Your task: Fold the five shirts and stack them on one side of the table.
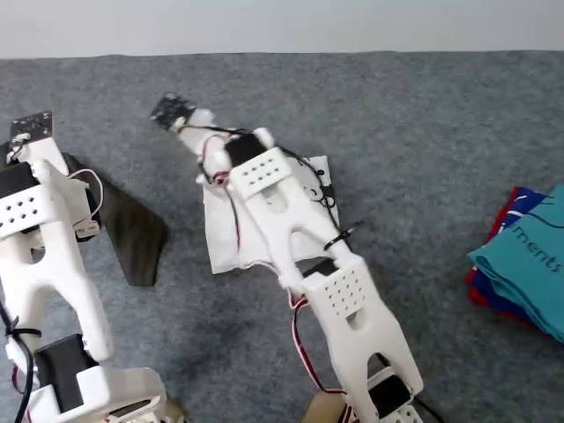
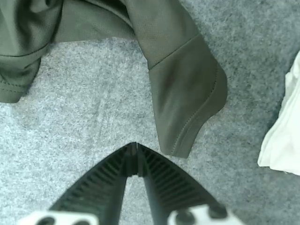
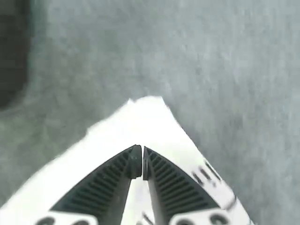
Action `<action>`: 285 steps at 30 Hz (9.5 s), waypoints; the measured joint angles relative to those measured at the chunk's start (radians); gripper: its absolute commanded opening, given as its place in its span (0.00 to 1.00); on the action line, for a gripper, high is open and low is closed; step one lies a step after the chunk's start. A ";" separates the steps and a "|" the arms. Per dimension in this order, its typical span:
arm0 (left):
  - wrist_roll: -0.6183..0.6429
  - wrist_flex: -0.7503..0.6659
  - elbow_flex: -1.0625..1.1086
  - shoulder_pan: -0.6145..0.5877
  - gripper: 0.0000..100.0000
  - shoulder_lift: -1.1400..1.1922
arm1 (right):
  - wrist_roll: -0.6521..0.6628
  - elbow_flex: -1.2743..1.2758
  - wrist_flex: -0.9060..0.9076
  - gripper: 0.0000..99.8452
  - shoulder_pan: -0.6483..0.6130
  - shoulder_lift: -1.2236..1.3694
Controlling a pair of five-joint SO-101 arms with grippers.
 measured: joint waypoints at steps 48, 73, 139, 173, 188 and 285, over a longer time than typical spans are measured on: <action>0.000 0.000 0.000 0.000 0.00 0.000 | -0.087 -0.100 0.325 0.01 -0.132 0.126; 0.000 0.000 0.000 0.000 0.00 0.000 | -0.087 -0.361 0.434 0.19 -0.092 0.126; -0.044 0.170 0.066 -0.110 0.00 -0.262 | -0.712 0.667 0.411 0.35 0.276 -0.569; -0.044 0.110 0.098 -0.110 0.00 -0.262 | -0.769 0.575 0.206 0.19 0.198 -0.176; -0.044 0.110 0.098 -0.110 0.00 -0.262 | -0.749 0.416 0.381 0.01 0.247 -0.110; -0.044 0.150 0.098 -0.110 0.00 -0.269 | -0.031 0.388 0.351 0.01 0.706 -0.400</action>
